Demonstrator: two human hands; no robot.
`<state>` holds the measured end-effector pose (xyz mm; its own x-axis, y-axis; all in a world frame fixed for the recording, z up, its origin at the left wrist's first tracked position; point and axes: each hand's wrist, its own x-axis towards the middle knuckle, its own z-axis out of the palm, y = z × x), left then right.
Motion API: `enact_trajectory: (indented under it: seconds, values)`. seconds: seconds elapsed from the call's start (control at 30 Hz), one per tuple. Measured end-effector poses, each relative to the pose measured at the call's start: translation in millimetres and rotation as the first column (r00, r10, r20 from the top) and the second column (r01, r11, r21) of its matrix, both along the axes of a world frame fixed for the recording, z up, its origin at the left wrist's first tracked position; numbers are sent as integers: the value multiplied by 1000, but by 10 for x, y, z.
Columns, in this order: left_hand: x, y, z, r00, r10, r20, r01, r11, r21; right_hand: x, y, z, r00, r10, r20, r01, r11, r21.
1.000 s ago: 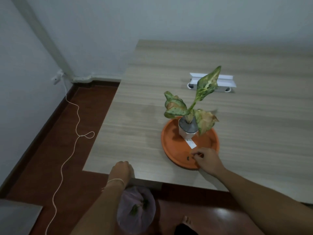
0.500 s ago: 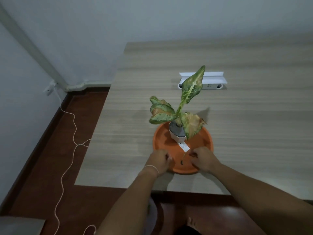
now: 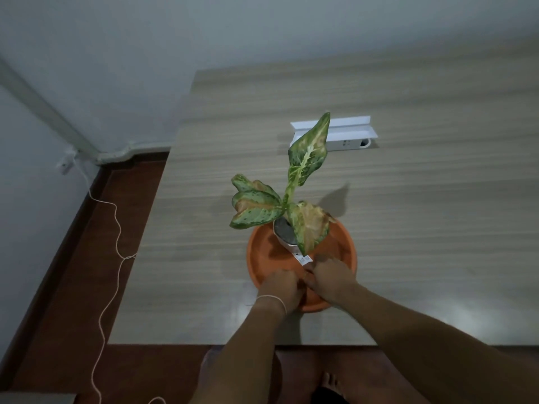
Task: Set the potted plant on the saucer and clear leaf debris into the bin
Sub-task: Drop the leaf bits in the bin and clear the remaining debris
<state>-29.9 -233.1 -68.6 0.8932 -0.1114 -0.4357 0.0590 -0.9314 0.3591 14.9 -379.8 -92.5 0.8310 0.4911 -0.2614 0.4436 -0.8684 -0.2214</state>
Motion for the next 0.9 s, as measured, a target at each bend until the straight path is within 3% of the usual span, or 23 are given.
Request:
enact_trajectory:
  seconds: [0.23,0.53,0.63,0.73,0.9]
  values:
    - [65,-64,-70,1000,-3,-10,4,999,46,-49,87,93,989,94,110,-83,991,-103]
    - [145,44,-138,986,106,-125,-120,987,-110,20,91,101,989,82,126,-65,989,-137]
    - [118,159,-159,948,300,-105,-316,925,-211,70,36,100,981,101,166,-91,993,-70]
    - [81,319,-122,867,491,-83,-488,806,-334,110,-18,105,978,125,164,-124,992,-17]
    - [-114,705,-37,762,647,-42,-599,678,-426,101,-54,80,999,-10,49,5,995,103]
